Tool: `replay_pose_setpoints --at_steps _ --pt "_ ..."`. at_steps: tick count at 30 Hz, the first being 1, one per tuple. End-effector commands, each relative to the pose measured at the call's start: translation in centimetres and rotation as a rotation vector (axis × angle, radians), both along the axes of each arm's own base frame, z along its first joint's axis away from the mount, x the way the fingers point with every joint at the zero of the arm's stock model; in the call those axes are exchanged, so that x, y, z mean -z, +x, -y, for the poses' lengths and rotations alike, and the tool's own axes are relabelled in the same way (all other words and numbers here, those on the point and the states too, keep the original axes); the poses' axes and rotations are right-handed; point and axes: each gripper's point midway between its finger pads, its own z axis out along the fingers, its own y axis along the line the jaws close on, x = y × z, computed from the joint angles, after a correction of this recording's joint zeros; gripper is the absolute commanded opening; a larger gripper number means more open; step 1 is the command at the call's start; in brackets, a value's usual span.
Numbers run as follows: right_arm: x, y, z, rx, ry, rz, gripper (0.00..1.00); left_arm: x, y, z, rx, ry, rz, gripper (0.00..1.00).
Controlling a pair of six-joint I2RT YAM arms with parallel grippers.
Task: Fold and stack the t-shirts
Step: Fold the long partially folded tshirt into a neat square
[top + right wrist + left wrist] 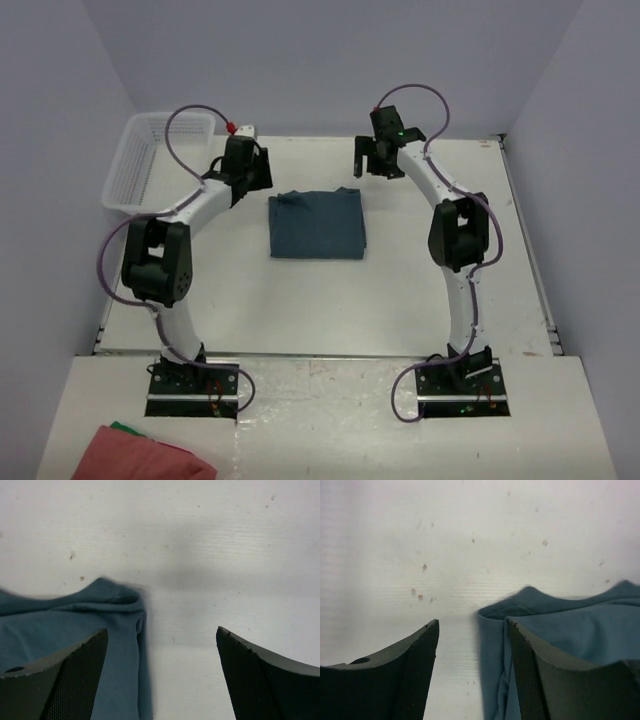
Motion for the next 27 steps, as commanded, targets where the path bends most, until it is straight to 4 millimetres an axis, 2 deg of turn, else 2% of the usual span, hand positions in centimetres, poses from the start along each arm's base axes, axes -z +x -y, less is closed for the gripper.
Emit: replay_pose_setpoints --at_steps 1,2,3,5,6,7,10,15,20,27 --pt "-10.6 -2.1 0.0 -0.045 0.039 0.196 0.89 -11.3 0.0 -0.9 -0.064 0.019 0.294 0.60" --pt "-10.5 -2.8 0.1 -0.038 0.047 0.185 0.89 -11.6 -0.5 -0.5 -0.072 0.009 0.289 0.59" --pt "-9.2 -3.9 0.2 -0.038 0.048 0.146 0.89 -12.1 -1.1 0.0 -0.068 -0.003 0.288 0.59" --pt "-9.0 -4.9 -0.3 -0.046 0.074 0.128 0.85 -11.7 -2.0 2.5 0.003 -0.033 0.263 0.59" --pt "-9.3 -5.5 -1.0 -0.069 0.094 0.125 0.84 -11.0 -2.0 3.6 0.034 -0.039 0.242 0.59" --pt "-8.6 -6.1 -1.1 -0.087 0.089 0.105 0.81 -10.3 -2.4 5.3 0.103 -0.074 0.210 0.59" --pt "-7.9 -7.0 -1.2 -0.089 0.090 0.087 0.82 -7.2 -2.7 7.3 0.164 -0.118 0.089 0.59" --pt "-6.8 -8.0 -2.0 -0.098 0.131 0.039 0.81 -3.2 -2.3 7.6 0.166 -0.091 0.009 0.50" --pt "-5.0 -9.5 -2.3 -0.092 0.157 -0.010 0.74 -2.0 -2.3 7.4 0.141 -0.043 -0.006 0.49" --pt "-2.7 -11.2 -3.4 -0.118 0.170 -0.054 0.73 -0.9 -2.1 7.7 0.138 -0.011 -0.020 0.49"
